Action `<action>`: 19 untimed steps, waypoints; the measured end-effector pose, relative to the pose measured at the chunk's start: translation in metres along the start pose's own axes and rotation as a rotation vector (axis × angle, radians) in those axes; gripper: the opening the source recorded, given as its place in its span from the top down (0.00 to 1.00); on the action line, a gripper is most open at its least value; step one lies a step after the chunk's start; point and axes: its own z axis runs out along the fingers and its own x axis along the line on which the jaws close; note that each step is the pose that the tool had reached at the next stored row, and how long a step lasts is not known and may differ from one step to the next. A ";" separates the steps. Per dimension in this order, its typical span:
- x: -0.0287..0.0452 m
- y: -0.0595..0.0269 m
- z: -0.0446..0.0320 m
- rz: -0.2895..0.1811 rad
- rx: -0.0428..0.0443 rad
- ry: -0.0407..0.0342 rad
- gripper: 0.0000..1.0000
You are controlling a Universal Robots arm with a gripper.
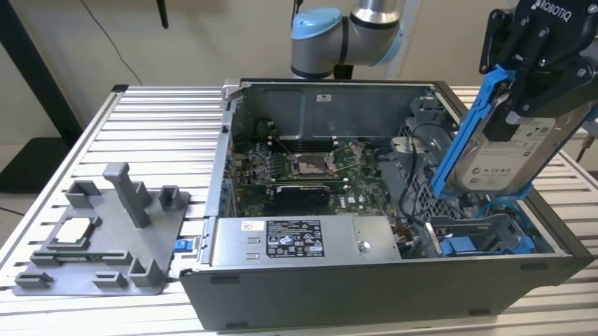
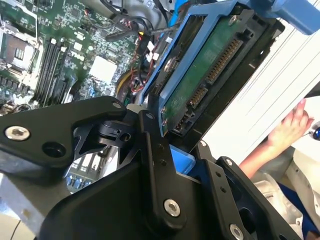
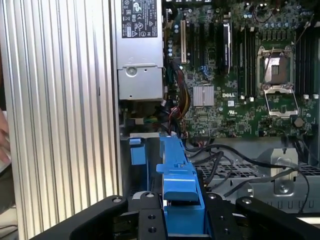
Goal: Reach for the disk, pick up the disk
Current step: 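Pick up the disk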
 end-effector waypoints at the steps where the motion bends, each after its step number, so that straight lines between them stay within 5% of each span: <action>1: 0.0009 -0.0001 0.0016 -0.002 0.0000 -0.0001 1.00; 19: 0.0187 -0.0022 0.0185 -0.022 0.0059 -0.0061 1.00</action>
